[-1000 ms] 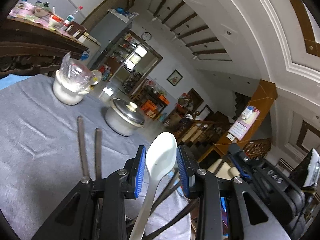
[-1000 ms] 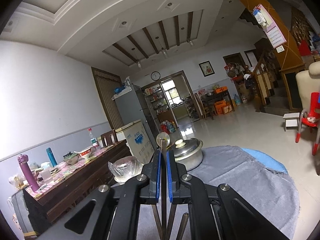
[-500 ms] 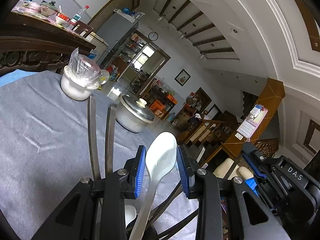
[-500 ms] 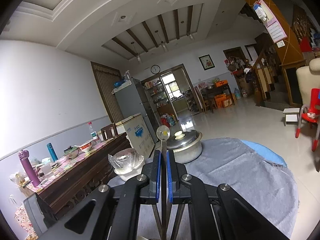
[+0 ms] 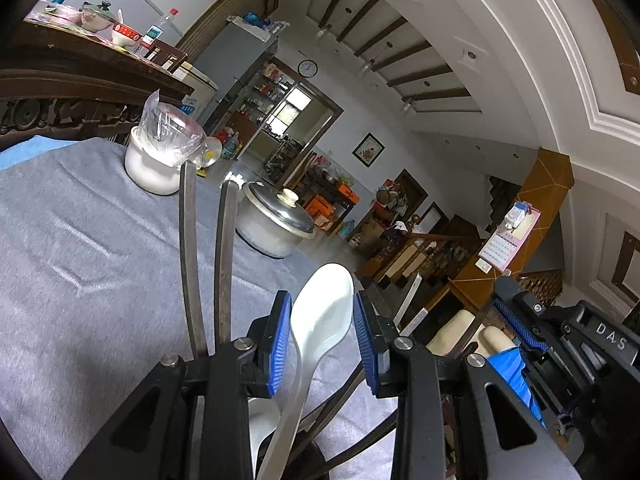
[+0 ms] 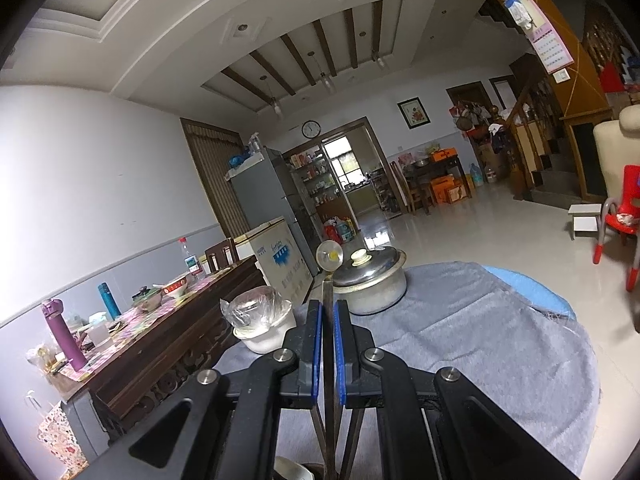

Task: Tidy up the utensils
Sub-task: 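Lower the spoon and chopstick into the metal cup with both tools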

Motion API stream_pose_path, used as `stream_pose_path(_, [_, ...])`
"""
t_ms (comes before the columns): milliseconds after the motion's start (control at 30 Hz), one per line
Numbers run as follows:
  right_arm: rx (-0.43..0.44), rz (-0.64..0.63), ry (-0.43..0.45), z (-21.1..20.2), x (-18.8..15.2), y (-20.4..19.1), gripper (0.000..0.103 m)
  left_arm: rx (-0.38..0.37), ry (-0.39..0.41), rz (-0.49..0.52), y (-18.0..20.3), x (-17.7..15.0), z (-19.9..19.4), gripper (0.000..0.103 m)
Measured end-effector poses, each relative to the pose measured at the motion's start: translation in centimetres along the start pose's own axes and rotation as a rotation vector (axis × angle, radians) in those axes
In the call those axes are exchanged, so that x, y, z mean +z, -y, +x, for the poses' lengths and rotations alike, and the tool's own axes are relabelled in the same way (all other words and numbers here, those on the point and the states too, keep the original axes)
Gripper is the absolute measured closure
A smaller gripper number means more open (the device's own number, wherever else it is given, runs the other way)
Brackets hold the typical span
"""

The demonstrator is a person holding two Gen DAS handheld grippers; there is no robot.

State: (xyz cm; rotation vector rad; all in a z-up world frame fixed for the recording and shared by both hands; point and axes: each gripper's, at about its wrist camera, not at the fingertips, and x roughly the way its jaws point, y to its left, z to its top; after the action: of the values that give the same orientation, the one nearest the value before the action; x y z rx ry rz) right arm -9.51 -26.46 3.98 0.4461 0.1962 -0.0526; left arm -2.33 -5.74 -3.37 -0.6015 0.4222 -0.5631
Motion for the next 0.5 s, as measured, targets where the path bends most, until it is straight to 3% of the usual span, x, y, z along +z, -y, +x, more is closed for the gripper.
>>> stream_pose_path(367, [0.02, -0.004, -0.017, -0.4, -0.1, 0.0, 0.095, 0.006, 0.007, 0.054, 0.4, 0.2, -2.0, 0.07])
stream_pose_path(500, [0.062, 0.012, -0.064, -0.6, 0.0, 0.2, 0.094, 0.051, 0.033, 0.112, 1.1, 1.1, -3.7, 0.07])
